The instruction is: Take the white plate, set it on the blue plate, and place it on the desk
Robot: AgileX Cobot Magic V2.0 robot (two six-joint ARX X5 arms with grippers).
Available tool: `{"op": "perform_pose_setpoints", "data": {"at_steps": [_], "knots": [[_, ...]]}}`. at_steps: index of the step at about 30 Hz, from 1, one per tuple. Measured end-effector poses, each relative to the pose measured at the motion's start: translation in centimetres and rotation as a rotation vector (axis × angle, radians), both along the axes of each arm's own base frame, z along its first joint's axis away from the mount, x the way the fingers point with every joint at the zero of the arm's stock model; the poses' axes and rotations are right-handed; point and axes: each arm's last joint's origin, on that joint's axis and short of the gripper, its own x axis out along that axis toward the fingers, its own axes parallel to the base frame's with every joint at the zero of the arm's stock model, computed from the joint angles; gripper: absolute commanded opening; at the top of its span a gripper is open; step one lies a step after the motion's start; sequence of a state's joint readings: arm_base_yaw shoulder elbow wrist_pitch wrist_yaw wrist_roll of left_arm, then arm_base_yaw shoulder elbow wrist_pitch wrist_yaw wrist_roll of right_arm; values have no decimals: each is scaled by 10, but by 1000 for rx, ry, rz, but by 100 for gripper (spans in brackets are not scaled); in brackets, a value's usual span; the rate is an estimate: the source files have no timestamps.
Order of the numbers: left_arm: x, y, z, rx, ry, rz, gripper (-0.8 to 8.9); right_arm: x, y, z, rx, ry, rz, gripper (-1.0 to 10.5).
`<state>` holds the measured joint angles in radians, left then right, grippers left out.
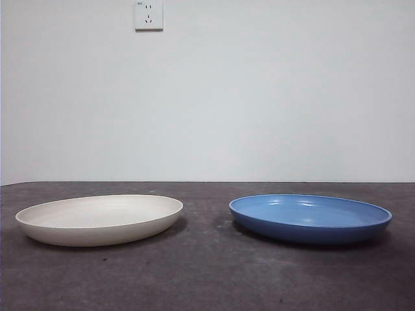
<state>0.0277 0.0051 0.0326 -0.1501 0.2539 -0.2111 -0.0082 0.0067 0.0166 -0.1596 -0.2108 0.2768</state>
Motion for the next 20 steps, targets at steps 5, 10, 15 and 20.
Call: {"op": "perform_pose_setpoints", "data": {"at_steps": [5,10,15,20], "knots": [[0,0,0,-96,21,12,9,0,0,0,27,3,-1,8],[0,0,0,-166,37,21,9,-1,0,3,67,15,-11,8],[-2,0,11,-209,27,24,10,-6,0,29,78,-61,-11,8],[-9,0,48,-214,-16,20,10,-13,-1,61,78,-138,-28,8]]}}
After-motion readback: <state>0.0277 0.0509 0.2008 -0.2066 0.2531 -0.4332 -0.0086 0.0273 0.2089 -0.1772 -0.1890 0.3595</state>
